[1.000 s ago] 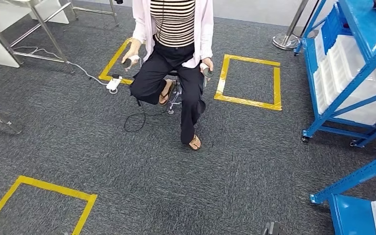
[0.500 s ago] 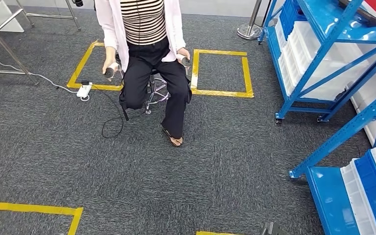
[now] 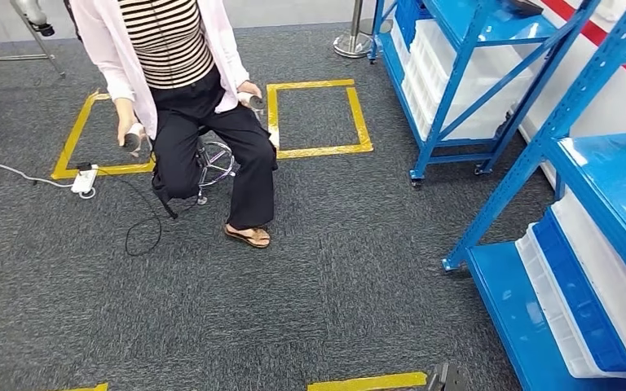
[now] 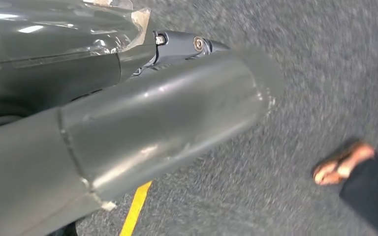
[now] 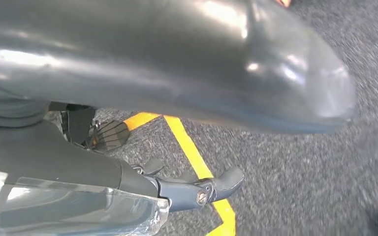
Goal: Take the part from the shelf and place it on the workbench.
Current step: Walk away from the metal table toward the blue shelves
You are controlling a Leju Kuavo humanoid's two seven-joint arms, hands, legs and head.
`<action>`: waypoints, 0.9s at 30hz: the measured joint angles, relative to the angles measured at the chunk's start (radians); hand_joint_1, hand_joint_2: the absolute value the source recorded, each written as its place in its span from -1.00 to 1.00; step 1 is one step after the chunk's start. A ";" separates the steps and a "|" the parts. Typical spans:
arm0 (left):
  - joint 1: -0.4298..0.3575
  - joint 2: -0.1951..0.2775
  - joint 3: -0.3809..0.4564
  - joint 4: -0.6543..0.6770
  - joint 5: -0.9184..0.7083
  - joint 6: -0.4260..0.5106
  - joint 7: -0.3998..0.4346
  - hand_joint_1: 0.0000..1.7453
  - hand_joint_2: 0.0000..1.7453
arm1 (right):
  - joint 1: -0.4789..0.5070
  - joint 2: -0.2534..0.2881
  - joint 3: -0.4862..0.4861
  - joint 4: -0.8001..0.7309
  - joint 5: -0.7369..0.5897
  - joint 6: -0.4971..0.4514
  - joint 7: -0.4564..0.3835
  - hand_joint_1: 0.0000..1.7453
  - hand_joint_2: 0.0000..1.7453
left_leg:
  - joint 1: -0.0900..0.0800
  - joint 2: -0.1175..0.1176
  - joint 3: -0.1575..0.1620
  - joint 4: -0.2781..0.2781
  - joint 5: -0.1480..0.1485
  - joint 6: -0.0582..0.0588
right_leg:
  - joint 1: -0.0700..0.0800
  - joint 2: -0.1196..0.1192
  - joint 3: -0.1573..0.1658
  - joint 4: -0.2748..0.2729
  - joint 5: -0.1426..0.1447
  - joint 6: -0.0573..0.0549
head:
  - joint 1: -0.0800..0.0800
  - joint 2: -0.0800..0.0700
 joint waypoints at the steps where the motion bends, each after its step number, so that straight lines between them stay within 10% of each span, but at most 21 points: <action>1: 0.001 0.001 0.000 0.000 -0.002 -0.003 0.000 -1.00 -1.00 | -0.001 0.001 0.000 0.000 -0.002 0.000 0.002 -1.00 -1.00 | 0.002 -0.021 0.027 -0.062 0.026 0.001 | 0.002 0.012 -0.001 0.002 0.000 0.002 | 0.000 0.000; 3: 0.004 0.003 0.000 0.001 -0.002 -0.011 0.003 -1.00 -1.00 | -0.003 0.004 0.000 0.000 -0.005 0.000 0.005 -1.00 -1.00 | 0.001 -0.046 0.050 -0.119 0.041 0.005 | 0.005 0.032 -0.009 0.004 0.001 0.010 | 0.001 0.000; 5: 0.008 0.003 0.000 0.002 0.006 -0.019 0.007 -1.00 -1.00 | -0.001 0.008 0.000 0.001 -0.004 0.003 0.008 -1.00 -1.00 | -0.003 -0.023 0.053 -0.127 0.045 0.016 | 0.004 0.046 -0.019 0.002 0.005 0.024 | 0.001 0.000; 9: 0.021 0.007 0.001 0.002 0.024 -0.035 0.006 -1.00 -1.00 | 0.000 0.017 0.005 0.003 -0.002 0.012 0.010 -1.00 -1.00 | -0.007 0.030 0.061 -0.144 0.056 0.043 | 0.003 -0.053 -0.098 0.144 -0.065 0.026 | 0.011 0.000; 12: 0.031 0.010 0.003 0.003 0.027 -0.044 -0.001 -1.00 -1.00 | 0.000 0.020 0.008 0.004 -0.005 0.015 0.007 -1.00 -1.00 | -0.012 0.074 0.059 -0.144 0.054 0.045 | -0.003 -0.075 -0.171 0.296 -0.117 0.034 | 0.015 0.000; 16: 0.030 0.005 0.002 0.003 0.018 -0.058 -0.016 -1.00 -1.00 | 0.002 0.015 0.009 0.004 -0.009 0.015 -0.004 -1.00 -1.00 | -0.015 0.121 0.067 -0.142 0.045 0.033 | -0.007 -0.140 -0.045 0.073 -0.038 0.058 | 0.017 0.000; 18: 0.026 0.001 0.000 0.003 0.010 -0.058 -0.023 -1.00 -1.00 | 0.000 0.014 0.009 0.004 -0.013 0.015 -0.009 -1.00 -1.00 | -0.020 0.142 0.075 -0.140 0.036 0.021 | -0.001 -0.171 -0.007 0.005 -0.017 0.048 | 0.016 0.000; 20: 0.019 -0.004 -0.003 0.004 0.005 -0.048 -0.035 -1.00 -1.00 | 0.002 0.010 0.009 0.004 -0.017 0.015 -0.013 -1.00 -1.00 | -0.018 0.160 0.082 -0.141 0.030 0.009 | 0.001 -0.150 -0.009 0.001 -0.011 0.033 | 0.014 0.000; 23: 0.010 -0.011 -0.009 0.004 0.009 -0.032 -0.059 -1.00 -1.00 | 0.007 0.003 0.009 0.004 -0.022 0.012 -0.023 -1.00 -1.00 | -0.007 0.098 0.061 -0.074 -0.023 -0.006 | -0.010 -0.113 -0.002 -0.004 -0.005 0.010 | 0.011 0.000; 27: 0.013 -0.012 -0.010 0.005 0.016 -0.028 -0.061 -1.00 -1.00 | 0.011 0.000 0.009 0.004 -0.026 0.011 -0.025 -1.00 -1.00 | -0.004 0.033 -0.050 0.156 -0.123 -0.006 | -0.006 -0.058 -0.002 -0.004 -0.003 -0.001 | 0.009 0.000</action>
